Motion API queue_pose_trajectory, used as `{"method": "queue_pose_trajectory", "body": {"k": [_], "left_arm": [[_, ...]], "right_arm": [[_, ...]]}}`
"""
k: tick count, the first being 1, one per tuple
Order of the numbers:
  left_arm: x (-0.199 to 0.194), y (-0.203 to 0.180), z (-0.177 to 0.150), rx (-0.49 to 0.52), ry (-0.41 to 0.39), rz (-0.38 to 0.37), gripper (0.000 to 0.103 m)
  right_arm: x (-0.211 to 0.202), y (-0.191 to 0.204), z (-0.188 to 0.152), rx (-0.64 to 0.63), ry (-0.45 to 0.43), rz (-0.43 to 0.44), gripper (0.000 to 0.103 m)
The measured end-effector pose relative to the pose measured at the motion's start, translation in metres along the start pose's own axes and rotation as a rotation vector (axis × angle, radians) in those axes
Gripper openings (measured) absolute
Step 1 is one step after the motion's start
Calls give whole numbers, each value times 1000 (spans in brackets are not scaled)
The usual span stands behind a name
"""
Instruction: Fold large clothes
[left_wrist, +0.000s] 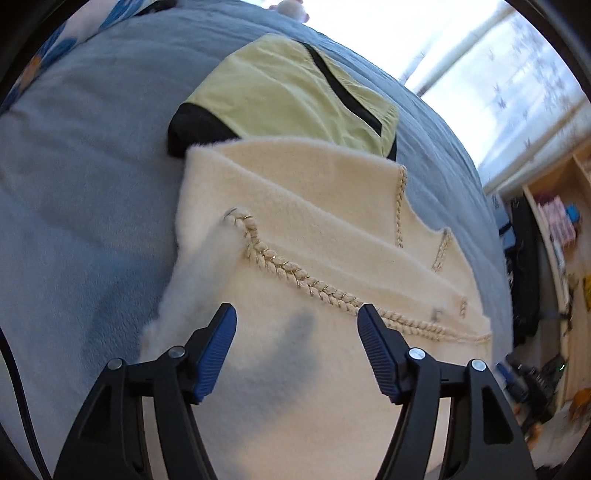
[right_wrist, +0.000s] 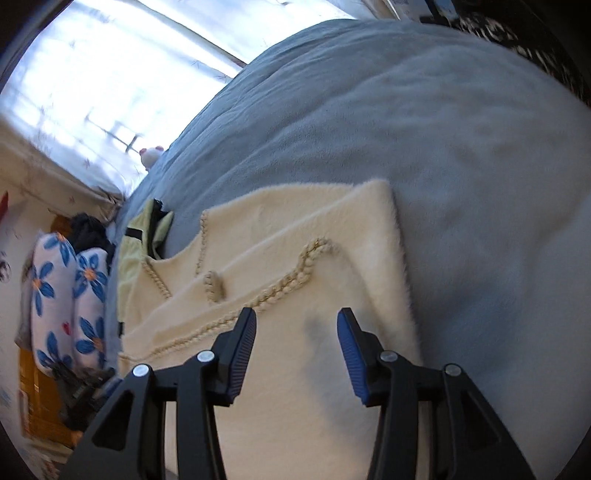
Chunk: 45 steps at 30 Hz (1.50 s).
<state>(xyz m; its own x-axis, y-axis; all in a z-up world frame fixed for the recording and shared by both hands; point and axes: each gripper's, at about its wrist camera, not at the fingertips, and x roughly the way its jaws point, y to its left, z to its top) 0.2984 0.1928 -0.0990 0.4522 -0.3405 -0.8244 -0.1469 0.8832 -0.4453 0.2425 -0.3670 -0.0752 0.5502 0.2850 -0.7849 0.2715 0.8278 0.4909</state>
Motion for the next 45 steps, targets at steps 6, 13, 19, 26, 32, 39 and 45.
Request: {"method": "queue_pose_trajectory", "body": {"k": [6, 13, 19, 26, 32, 39, 45], "left_arm": [[2, -7, 8, 124, 5, 19, 71], [7, 5, 10, 253, 39, 35, 72], [9, 0, 4, 444, 31, 98, 72], [19, 0, 20, 491, 15, 112, 72], [41, 2, 28, 503, 19, 117, 56], [42, -5, 15, 560, -21, 250, 9], [3, -24, 15, 512, -181, 325, 7]], "right_arm": [[14, -1, 10, -124, -9, -85, 46], [42, -4, 11, -185, 33, -94, 46], [52, -6, 12, -199, 43, -80, 46], [56, -6, 12, -209, 29, -65, 46], [61, -2, 11, -232, 14, -89, 46], [62, 32, -8, -423, -35, -276, 10], [26, 51, -20, -452, -182, -310, 7]]}}
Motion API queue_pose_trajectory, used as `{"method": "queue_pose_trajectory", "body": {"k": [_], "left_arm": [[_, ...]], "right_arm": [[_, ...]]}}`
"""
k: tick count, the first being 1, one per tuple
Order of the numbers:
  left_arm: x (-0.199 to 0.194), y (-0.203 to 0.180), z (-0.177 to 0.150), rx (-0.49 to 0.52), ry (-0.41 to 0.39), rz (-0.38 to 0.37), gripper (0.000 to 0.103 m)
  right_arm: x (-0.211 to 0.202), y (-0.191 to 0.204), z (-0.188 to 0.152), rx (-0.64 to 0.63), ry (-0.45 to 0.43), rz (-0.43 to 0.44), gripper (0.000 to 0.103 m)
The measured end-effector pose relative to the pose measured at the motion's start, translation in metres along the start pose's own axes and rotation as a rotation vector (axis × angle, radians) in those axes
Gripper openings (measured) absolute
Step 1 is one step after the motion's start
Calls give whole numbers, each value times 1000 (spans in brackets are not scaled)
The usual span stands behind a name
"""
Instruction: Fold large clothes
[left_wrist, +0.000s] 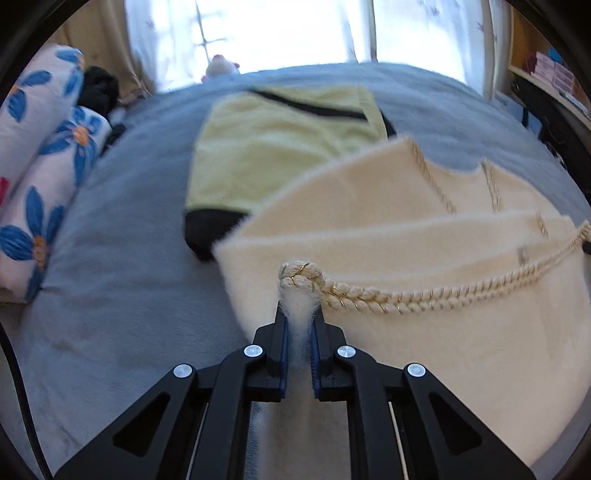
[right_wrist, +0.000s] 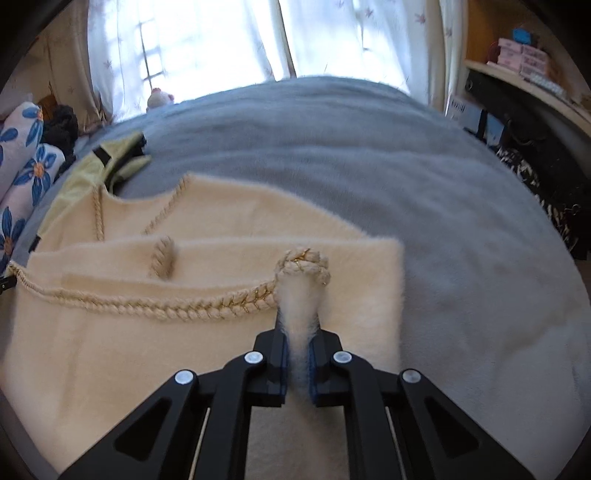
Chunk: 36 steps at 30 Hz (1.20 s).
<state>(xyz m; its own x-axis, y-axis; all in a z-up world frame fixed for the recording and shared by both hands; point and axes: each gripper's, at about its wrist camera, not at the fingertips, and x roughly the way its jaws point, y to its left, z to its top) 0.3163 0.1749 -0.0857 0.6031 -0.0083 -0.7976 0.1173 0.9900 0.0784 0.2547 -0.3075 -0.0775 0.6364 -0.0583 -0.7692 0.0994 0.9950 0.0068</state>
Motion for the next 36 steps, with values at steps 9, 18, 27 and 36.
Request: {"method": "queue_pose_trajectory", "body": {"k": [9, 18, 27, 36], "left_arm": [[-30, -8, 52, -15, -191, 140, 7], [42, -10, 107, -83, -187, 215, 7], [125, -15, 80, -73, -68, 258, 9], [69, 11, 83, -283, -133, 149, 31]], "right_arm": [[-38, -9, 58, 58, -194, -16, 7], [41, -1, 107, 98, -145, -95, 7], [121, -16, 76, 168, 51, -135, 12], [63, 19, 86, 129, -27, -122, 32]]}}
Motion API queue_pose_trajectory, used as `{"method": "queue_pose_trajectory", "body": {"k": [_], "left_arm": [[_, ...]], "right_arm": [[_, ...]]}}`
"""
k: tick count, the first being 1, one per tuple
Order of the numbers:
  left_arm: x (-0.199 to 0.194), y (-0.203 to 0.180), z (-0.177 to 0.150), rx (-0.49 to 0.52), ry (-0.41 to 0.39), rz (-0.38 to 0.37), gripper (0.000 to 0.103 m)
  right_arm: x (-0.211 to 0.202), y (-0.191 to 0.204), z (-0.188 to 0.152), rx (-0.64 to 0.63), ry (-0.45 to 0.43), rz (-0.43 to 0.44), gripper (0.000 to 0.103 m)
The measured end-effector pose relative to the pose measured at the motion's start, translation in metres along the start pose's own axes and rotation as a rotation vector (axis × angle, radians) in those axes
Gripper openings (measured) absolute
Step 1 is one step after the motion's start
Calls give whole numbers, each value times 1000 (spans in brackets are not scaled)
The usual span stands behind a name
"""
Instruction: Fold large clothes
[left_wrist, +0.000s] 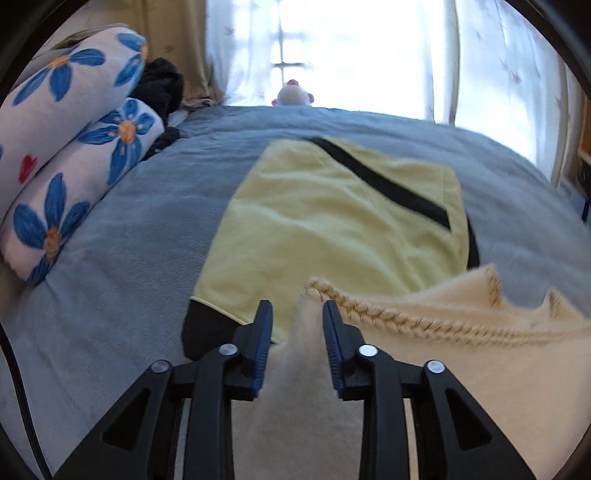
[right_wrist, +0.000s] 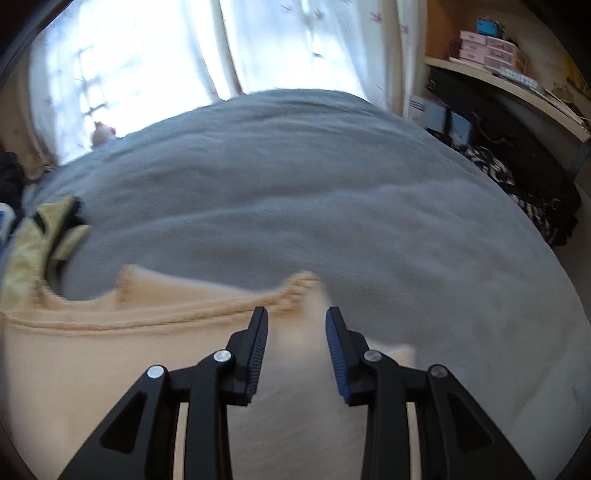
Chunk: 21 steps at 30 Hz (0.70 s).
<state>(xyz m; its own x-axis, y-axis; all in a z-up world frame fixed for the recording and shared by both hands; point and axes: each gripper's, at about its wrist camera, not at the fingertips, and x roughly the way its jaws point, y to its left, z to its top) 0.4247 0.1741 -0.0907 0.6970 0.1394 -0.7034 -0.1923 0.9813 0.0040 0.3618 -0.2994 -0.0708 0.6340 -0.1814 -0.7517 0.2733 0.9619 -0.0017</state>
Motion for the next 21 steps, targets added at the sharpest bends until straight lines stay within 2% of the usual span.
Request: {"method": "queue_pose_trajectory", "body": {"k": [3, 5, 9, 12, 14, 16, 21], "left_arm": [[-23, -12, -1, 7, -7, -63, 32], [-34, -28, -7, 39, 1, -103, 32], [-46, -67, -20, 85, 46, -215, 34], [-39, -92, -36, 117, 93, -246, 35], [-28, -101, -47, 129, 134, -245, 35], [-15, -104, -56, 133, 175, -235, 35], [-7, -87, -60, 155, 128, -202, 40]], "right_arm": [[-24, 37, -3, -45, -19, 95, 32], [-31, 70, -7, -81, 5, 147, 32], [-33, 120, -17, -113, 45, 279, 32], [-21, 144, -28, -115, 92, 341, 33], [-6, 147, -33, -95, 135, 354, 33], [5, 145, -40, -93, 153, 318, 33], [17, 104, -37, -58, 121, 315, 29]]}}
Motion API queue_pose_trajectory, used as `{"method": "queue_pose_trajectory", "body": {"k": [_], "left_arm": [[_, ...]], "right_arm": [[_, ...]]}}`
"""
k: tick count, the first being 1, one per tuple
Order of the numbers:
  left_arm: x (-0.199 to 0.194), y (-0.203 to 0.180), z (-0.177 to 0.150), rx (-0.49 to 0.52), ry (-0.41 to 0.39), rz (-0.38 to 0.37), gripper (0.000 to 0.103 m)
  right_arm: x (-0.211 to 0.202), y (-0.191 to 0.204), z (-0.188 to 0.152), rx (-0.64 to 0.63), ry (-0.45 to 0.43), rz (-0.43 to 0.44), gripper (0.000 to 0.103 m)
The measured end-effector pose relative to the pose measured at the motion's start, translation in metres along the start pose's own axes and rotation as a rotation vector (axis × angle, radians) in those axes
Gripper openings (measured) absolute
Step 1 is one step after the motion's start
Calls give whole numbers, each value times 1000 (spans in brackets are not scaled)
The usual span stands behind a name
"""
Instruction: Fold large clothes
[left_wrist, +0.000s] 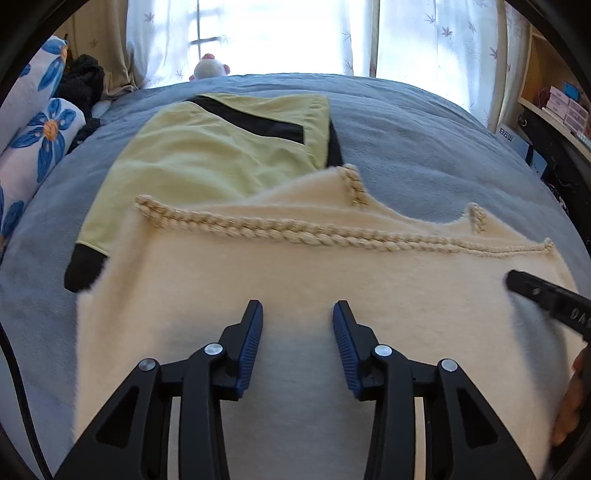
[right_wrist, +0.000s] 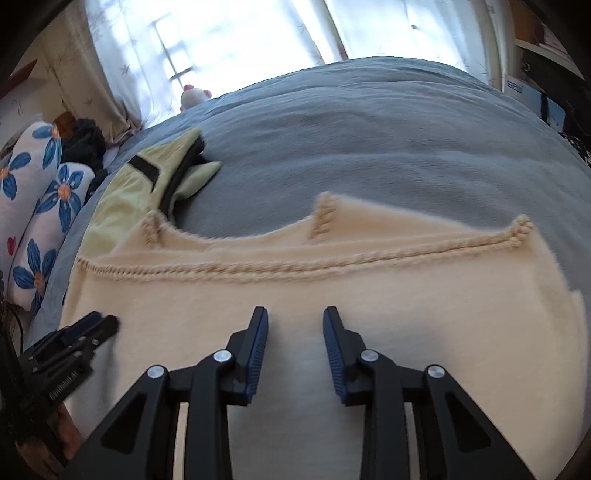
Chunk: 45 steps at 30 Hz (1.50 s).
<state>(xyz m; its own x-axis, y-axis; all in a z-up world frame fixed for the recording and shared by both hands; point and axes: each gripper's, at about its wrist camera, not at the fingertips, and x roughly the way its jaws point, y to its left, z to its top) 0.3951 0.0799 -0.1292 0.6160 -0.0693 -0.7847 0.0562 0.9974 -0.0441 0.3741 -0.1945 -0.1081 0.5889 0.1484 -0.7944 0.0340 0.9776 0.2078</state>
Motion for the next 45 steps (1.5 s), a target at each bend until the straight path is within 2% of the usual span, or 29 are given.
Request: {"method": "queue_pose_trajectory", "body": {"k": [1, 3, 5, 8, 12, 17, 20, 24, 28, 32, 34, 36, 38, 40, 45], "left_arm": [[1, 7, 1, -5, -3, 15, 40], [3, 26, 3, -24, -4, 35, 40], [2, 44, 4, -46, -5, 66, 41], [0, 72, 3, -95, -8, 92, 50], [-3, 90, 0, -134, 1, 52, 50], [-7, 83, 2, -123, 25, 81, 51], [-14, 83, 2, -141, 46, 77, 51], [-42, 75, -3, -131, 22, 87, 51], [-79, 51, -21, -82, 14, 91, 51], [-107, 30, -56, -108, 18, 26, 51], [-109, 23, -75, -137, 38, -1, 51], [-104, 20, -96, -148, 59, 8, 51], [-96, 21, -114, -143, 88, 66, 51], [-98, 26, -123, -138, 57, 67, 51], [-105, 46, -132, -136, 46, 112, 51]], "right_arm": [[-3, -11, 1, 5, -14, -17, 29], [-8, -37, 4, 18, -24, -169, 30], [-14, -72, 4, 64, -35, -206, 30], [-24, -115, 0, 132, -49, -293, 30], [-36, -149, -8, 183, -52, -240, 24], [-39, -135, -8, 148, -35, -306, 27], [-46, -126, -10, 170, -27, -303, 27], [-67, -106, -18, 202, -39, -217, 27], [-88, -59, -40, 144, -27, -114, 27], [-97, -9, -73, 66, -9, -2, 28], [-98, 8, -88, 29, 4, 24, 28], [-97, 21, -108, -20, 20, 23, 28], [-96, 22, -121, -56, 32, -4, 28], [-98, 13, -133, -66, 29, -34, 28], [-117, -54, -149, 31, 8, -113, 28]]}}
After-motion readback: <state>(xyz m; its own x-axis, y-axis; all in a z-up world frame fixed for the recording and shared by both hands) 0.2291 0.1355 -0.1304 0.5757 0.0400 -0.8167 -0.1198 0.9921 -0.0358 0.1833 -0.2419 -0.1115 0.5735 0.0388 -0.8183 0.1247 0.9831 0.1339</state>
